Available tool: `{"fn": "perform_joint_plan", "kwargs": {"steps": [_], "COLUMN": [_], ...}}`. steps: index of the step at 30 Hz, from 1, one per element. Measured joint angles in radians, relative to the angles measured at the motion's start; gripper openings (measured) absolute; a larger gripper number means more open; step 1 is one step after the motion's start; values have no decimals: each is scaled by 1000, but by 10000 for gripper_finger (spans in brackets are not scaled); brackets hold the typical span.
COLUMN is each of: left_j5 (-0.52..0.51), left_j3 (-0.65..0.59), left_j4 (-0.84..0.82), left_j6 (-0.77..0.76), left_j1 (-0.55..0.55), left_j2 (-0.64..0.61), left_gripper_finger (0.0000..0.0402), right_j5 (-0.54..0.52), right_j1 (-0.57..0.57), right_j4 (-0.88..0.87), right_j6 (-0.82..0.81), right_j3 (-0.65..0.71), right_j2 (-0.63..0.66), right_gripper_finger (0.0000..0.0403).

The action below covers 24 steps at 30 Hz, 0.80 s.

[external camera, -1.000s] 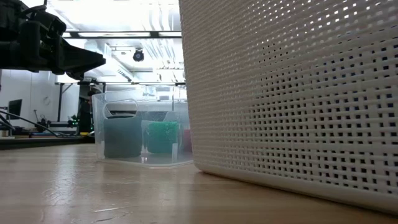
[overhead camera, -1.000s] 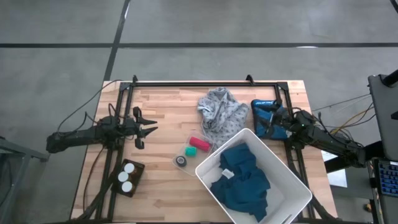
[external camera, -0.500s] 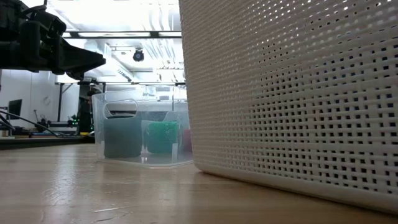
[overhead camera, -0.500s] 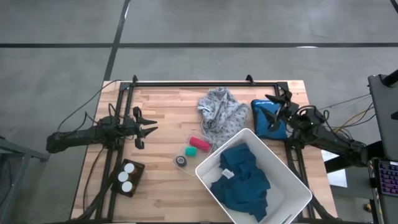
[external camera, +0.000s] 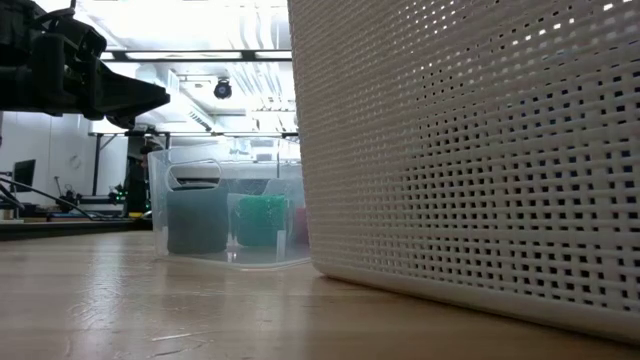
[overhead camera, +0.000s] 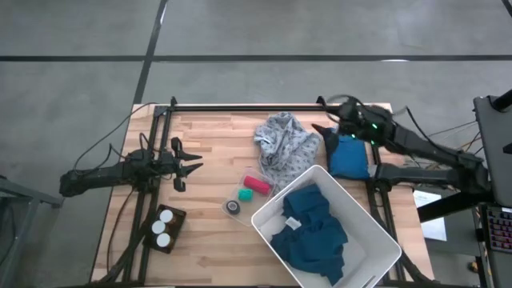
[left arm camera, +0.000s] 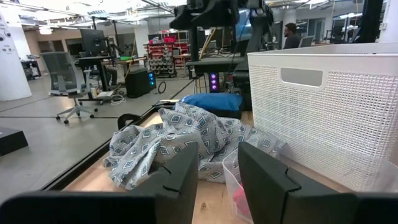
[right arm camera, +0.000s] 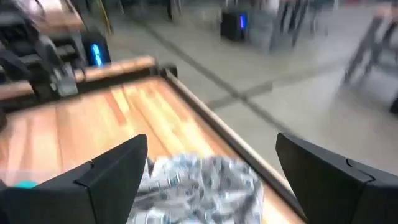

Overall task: Pick & Place Medicine items
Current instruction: Put the gray patient gown into the white bin

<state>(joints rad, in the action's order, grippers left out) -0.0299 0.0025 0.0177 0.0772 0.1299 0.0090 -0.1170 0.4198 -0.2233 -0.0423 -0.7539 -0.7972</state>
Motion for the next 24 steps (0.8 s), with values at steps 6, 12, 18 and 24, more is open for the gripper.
{"fn": "perform_joint_plan", "kwargs": {"steps": [6,12,18,24], "left_j5": [0,0,0,69], "left_j3": [0,0,0,0], "left_j4": [0,0,0,-1], "left_j6": [0,0,0,75], "left_j1": [0,0,0,0], "left_j2": [0,0,0,0], "left_gripper_finger": [118,118,118,118], "right_j5": [-60,-69,-69,-60], "right_j1": [0,0,0,0], "right_j4": [-347,-483,-537,-602], "right_j6": [-119,-140,-173,-172], "right_j3": [-317,-537,-678,-775], "right_j2": [-269,-483,-647,-773], "right_gripper_finger": [355,355,355,354]}}
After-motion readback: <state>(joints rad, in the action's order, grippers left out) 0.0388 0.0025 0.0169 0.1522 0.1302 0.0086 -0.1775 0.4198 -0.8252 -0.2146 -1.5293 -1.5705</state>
